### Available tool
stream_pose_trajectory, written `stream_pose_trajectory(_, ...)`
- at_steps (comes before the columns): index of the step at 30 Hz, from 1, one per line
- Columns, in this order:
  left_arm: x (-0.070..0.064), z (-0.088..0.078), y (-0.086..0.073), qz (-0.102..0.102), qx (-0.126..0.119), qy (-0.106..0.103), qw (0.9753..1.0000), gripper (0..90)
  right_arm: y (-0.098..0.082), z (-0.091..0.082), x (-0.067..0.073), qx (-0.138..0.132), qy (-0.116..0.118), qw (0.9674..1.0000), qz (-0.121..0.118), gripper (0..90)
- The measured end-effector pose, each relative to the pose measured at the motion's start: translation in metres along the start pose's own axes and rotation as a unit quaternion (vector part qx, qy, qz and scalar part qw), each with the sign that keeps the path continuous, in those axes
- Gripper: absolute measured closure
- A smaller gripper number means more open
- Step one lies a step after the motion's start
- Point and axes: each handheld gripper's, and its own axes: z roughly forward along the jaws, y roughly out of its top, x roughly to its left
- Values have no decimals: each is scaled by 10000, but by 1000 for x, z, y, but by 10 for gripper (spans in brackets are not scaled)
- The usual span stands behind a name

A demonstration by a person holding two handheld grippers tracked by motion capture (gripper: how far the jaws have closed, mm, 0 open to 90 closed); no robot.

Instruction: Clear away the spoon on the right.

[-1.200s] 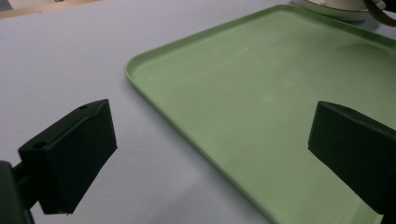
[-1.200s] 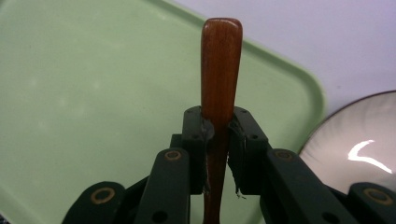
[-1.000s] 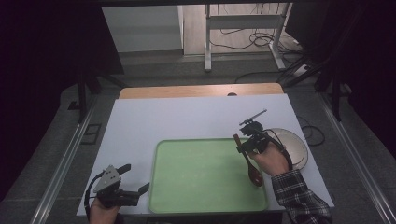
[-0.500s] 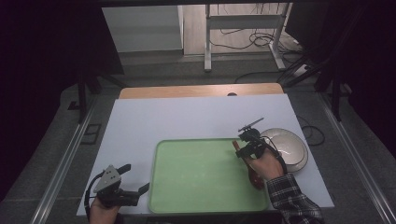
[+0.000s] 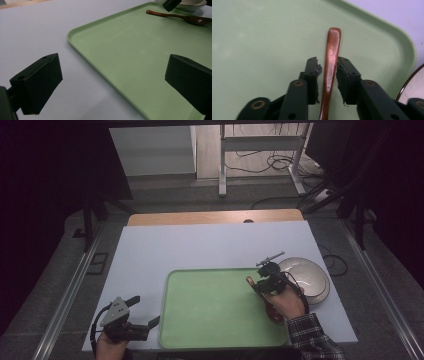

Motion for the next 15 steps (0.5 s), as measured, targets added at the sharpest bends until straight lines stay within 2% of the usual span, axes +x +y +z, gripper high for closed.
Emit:
stream_pose_trajectory(3, 0, 0, 0, 0, -1, -1, 10000, 8, -2, -1, 5, -156, -107, 9995, -241, 828)
stream_pose_trajectory(5, 0, 0, 0, -10, -9, 0, 10000, 8, -4, -1, 7, -206, -62, 9994, -268, 887)
stream_pose_trajectory(9, 0, 0, 0, 14, 2, 1, 10000, 8, -6, 4, 11, -214, 1, 9993, -322, 898)
stream_pose_trajectory(15, 0, 0, 0, 6, -7, -5, 10000, 8, -9, 11, 15, -132, -77, 9991, -384, 898)
